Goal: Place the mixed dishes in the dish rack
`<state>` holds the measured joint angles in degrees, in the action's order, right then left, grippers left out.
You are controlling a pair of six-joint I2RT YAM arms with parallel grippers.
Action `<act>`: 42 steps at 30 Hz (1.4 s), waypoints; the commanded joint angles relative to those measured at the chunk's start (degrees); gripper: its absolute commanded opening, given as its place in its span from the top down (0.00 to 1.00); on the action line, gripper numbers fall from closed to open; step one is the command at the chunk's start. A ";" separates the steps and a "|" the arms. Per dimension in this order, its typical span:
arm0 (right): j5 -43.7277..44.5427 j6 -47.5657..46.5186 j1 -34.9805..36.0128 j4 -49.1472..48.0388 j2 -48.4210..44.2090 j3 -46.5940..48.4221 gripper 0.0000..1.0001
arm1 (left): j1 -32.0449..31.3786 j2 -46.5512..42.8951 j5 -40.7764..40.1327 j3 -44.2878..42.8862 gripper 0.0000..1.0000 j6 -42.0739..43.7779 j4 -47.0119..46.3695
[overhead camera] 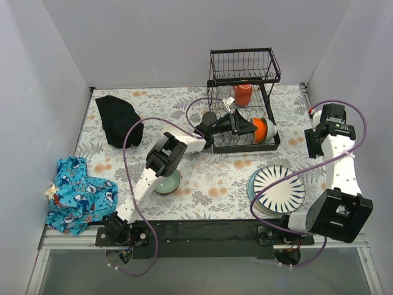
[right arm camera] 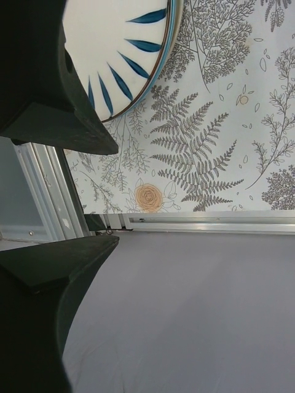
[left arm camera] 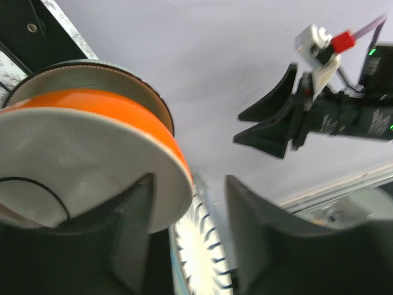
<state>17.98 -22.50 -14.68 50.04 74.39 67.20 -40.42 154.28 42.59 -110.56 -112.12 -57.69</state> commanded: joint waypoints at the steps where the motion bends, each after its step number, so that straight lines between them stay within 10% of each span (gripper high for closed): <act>1: -1.45 0.35 -0.35 -0.47 0.67 1.09 0.37 | 0.17 -4.68 1.35 0.70 0.40 5.49 3.71; 16: -7.34 3.69 -0.26 -3.10 1.46 0.57 0.37 | 4.91 -25.93 7.85 14.84 0.27 23.69 24.62; 23: -11.82 5.27 -0.26 -5.30 2.33 -0.84 0.37 | 5.62 -41.91 17.62 19.85 0.32 50.98 56.76; 32: -24.47 5.02 0.79 -5.40 3.57 2.41 0.38 | 11.24 -61.89 -2.06 24.33 0.33 101.70 113.08; 42: -29.23 4.22 5.62 -5.39 -0.82 -2.85 0.38 | 11.07 -82.64 -17.08 45.69 0.33 124.24 126.86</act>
<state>-8.16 -18.17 -10.04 45.69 76.93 66.26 -28.29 76.62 32.67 -68.93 1.06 61.89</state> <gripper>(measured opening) 0.622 0.667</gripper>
